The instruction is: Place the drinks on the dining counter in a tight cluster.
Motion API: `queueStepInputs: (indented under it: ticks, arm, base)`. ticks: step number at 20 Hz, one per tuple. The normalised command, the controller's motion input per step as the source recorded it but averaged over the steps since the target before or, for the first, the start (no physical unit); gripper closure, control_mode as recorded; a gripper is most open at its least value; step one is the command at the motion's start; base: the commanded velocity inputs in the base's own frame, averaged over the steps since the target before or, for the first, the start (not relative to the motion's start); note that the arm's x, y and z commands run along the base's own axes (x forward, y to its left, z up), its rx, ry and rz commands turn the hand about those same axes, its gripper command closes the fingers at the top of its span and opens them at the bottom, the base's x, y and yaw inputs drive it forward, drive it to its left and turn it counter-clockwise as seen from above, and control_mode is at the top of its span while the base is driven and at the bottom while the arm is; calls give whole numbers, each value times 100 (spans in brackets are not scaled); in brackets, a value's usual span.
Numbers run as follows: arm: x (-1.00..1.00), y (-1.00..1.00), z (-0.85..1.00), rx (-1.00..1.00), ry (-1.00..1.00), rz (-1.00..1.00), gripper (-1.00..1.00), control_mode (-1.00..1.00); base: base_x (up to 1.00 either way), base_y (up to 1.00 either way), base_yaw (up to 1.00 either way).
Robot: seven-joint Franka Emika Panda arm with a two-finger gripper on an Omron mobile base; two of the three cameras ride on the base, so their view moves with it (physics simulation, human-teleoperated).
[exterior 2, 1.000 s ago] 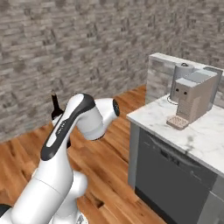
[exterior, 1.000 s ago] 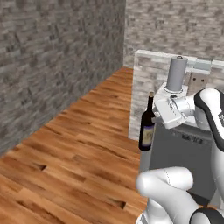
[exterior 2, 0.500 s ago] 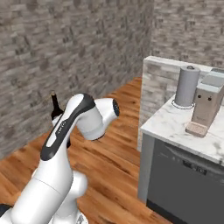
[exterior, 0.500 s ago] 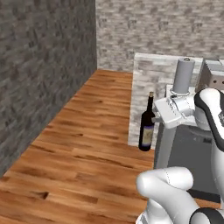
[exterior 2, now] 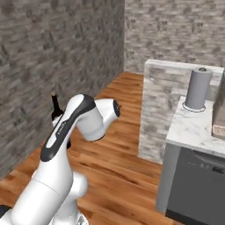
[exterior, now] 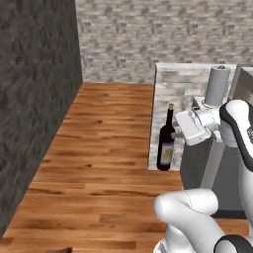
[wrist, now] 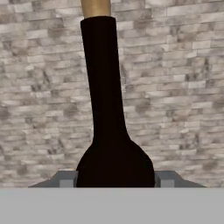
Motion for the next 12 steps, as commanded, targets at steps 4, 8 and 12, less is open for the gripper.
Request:
queueStepInputs:
  ticks: [4, 8, 12]
  arm:
    - [0, 0, 0, 0, 0, 0, 100, 100]
    - [0, 0, 0, 0, 0, 0, 100, 100]
    - [0, 0, 0, 0, 0, 0, 100, 100]
  base:
    - [86, 100, -36]
    - [99, 100, -41]
    - [100, 100, -53]
